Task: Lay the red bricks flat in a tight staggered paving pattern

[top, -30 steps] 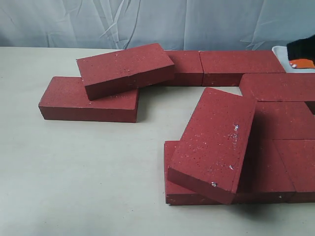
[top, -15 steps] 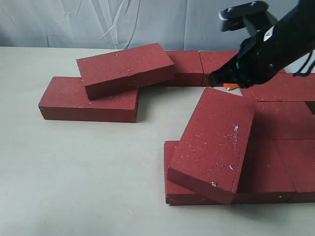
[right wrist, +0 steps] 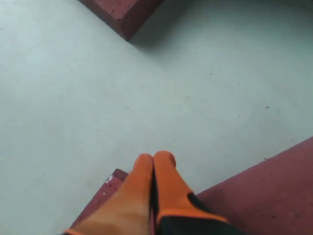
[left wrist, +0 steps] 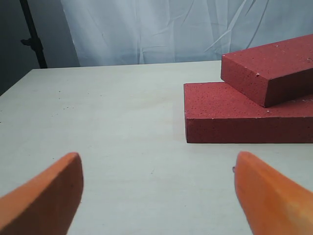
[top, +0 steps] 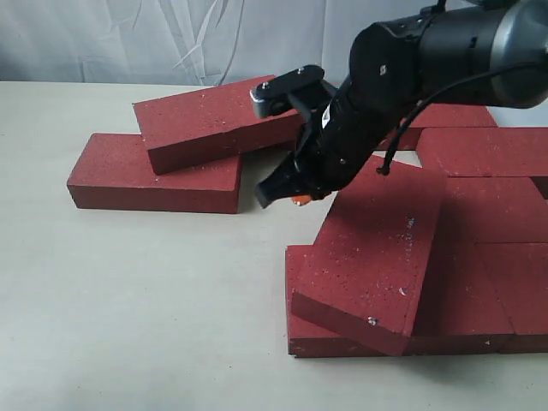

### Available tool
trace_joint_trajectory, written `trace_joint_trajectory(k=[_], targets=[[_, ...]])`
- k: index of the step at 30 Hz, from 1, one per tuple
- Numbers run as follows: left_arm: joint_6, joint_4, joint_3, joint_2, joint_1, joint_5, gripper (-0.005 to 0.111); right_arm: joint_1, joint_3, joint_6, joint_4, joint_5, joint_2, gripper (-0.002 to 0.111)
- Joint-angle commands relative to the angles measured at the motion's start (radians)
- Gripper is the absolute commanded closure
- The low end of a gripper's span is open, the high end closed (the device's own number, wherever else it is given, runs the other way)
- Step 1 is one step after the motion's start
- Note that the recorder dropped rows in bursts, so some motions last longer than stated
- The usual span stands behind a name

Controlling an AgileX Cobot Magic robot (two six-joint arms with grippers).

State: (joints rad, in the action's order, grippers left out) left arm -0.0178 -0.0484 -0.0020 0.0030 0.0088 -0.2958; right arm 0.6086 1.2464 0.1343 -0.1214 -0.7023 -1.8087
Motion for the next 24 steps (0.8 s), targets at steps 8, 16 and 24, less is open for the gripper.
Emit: trace_joint_trajectory(k=[8, 16, 24], targets=[[0.000, 0.007, 0.002, -0.003, -0.001, 0.009, 0.027, 0.003, 0.006, -0.157, 0.238, -0.148, -0.031, 0.109], [0.000, 0.007, 0.002, -0.003, -0.001, 0.009, 0.027, -0.047, 0.006, -0.225, 0.349, -0.205, -0.031, 0.109], [0.000, 0.007, 0.002, -0.003, -0.001, 0.009, 0.027, -0.157, 0.005, -0.225, 0.364, -0.246, -0.031, 0.109]])
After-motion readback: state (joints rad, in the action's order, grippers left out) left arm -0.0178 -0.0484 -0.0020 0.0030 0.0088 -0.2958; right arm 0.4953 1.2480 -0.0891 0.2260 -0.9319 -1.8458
